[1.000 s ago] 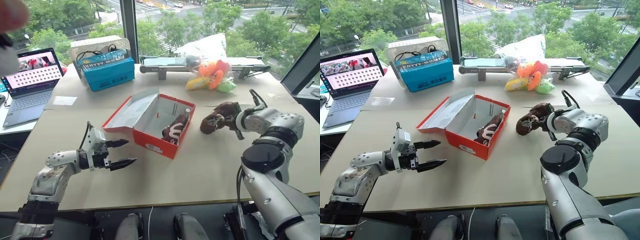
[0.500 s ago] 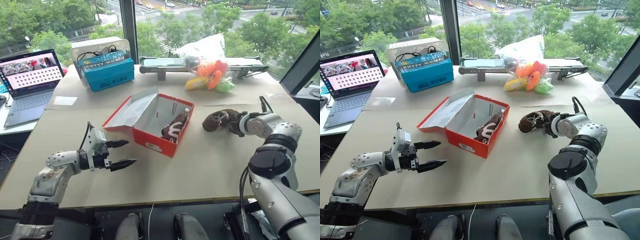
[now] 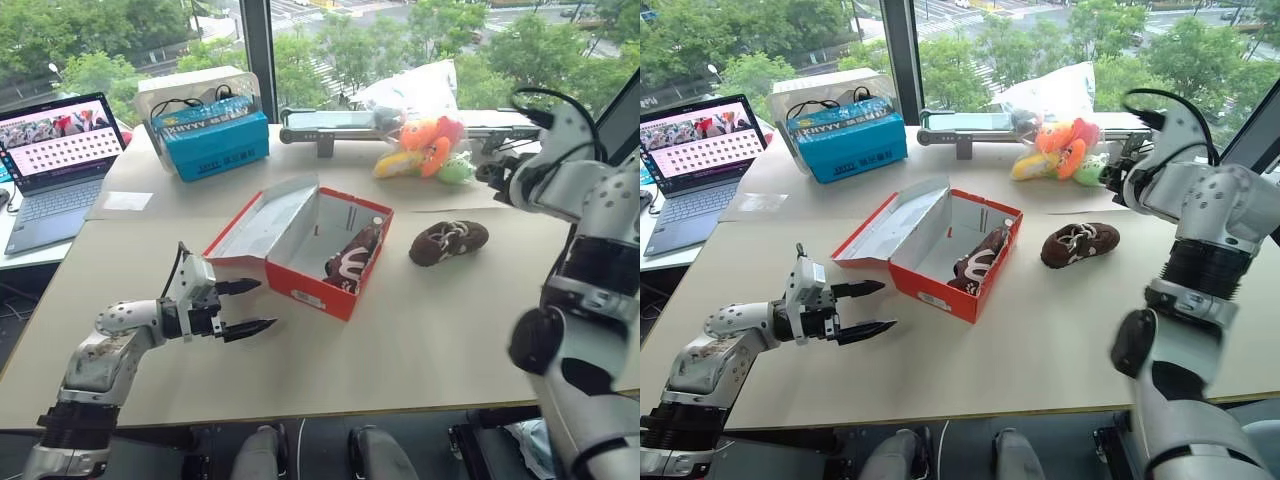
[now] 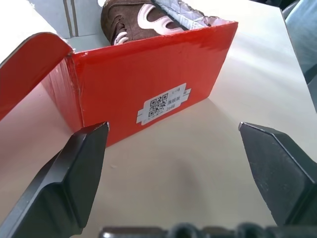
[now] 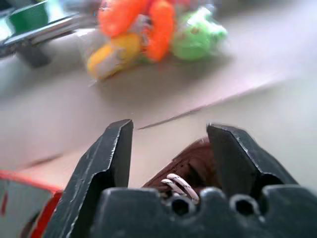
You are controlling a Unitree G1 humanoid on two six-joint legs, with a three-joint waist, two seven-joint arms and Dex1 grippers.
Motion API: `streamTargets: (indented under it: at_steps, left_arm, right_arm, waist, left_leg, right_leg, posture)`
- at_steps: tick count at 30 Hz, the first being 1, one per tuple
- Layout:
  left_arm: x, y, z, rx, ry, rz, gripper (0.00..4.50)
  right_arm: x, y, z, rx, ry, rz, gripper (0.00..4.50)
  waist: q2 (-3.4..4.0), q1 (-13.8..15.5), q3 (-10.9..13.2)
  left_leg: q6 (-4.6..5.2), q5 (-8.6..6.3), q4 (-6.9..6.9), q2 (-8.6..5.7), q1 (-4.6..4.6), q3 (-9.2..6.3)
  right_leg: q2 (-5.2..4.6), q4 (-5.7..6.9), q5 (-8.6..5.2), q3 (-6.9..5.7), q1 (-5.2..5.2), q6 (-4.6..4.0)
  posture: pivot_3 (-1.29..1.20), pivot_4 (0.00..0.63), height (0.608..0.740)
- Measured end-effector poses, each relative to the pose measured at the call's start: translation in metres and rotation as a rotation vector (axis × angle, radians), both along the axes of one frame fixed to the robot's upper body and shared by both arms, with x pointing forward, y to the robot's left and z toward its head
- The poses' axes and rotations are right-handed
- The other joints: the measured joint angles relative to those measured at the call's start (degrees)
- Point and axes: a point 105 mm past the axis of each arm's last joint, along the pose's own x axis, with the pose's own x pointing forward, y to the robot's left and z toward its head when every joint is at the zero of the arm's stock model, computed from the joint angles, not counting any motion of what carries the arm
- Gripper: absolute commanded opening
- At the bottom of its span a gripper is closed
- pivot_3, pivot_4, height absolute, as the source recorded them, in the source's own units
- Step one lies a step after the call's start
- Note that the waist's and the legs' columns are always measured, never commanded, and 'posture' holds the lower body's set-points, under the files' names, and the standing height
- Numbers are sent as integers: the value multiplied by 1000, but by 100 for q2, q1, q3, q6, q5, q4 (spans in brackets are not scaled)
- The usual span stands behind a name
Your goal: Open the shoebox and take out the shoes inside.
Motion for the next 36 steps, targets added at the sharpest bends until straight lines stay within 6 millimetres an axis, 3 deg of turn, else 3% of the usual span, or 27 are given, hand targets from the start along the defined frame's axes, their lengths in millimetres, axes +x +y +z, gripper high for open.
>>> streamTargets:
  at_steps: [2,3,4,6,10,14,18,21,27,36]
  left_arm:
    - [0,-2,0,-1,0,-5,4500]
    - [0,-2,0,-3,-1,-7,4500]
    - [0,-4,0,-7,-1,-9,4500]
    - [0,-4,0,-8,1,-10,4500]
    - [0,-6,-1,-13,5,-10,4500]
    - [0,-8,-3,-22,9,-11,4500]
    - [-1,-10,-6,-30,21,-9,4500]
    - [-3,-10,-9,-32,36,-3,4500]
    - [-6,-14,-6,-40,33,-18,4500]
    - [-10,-13,-7,-24,50,-21,4500]
  right_arm:
    - [-29,61,4,-322,-65,426,2901]
    - [-37,74,1,-372,-70,524,2901]
    - [-55,99,-12,-466,-67,733,2901]
    - [-70,115,-35,-519,-11,922,2901]
    - [-58,115,-61,-595,71,1041,2901]
    - [-44,132,-64,-606,61,1108,2901]
    - [-17,136,-75,-581,104,1107,2901]
    - [0,139,-97,-557,176,1116,2901]
    - [13,165,-117,-466,273,1158,2901]
    - [21,168,-133,-469,321,1161,2901]
  waist:
    - [-3,-4,-2]
    - [-6,-6,-4]
    - [-9,-5,-5]
    - [-10,10,-4]
    - [-11,31,-4]
    - [-11,31,-4]
    - [-11,30,-4]
    - [-11,32,-4]
    - [-11,8,-4]
    - [-16,46,-11]
  left_leg:
    - [-1,-2,2,14,5,-3]
    - [-2,-2,2,18,6,-3]
    - [-3,-3,3,21,8,-4]
    - [-5,-4,7,19,6,-3]
    - [-6,-4,18,17,3,16]
    - [-6,-4,21,23,3,32]
    - [-8,-3,23,33,2,34]
    - [-13,1,23,33,0,37]
    - [-16,5,33,33,3,54]
    - [-19,4,35,35,15,74]
  right_leg:
    - [10,-2,-18,-6,2,20]
    - [13,-2,-25,-7,3,31]
    - [15,-2,-29,-11,4,37]
    - [6,0,-25,-19,3,40]
    - [-29,-12,15,-40,-4,43]
    - [-113,-13,48,-156,-13,41]
    - [-106,-9,68,-177,-20,28]
    - [-99,3,75,-176,-24,-3]
    - [-87,9,85,-172,-14,-23]
    - [-102,6,82,-180,0,-16]
  posture:
    - [0,150,736]
    - [0,150,736]
    - [0,150,736]
    - [0,150,736]
    - [0,150,736]
    - [0,150,736]
    - [0,150,736]
    - [0,150,736]
    - [0,150,736]
    - [0,150,736]
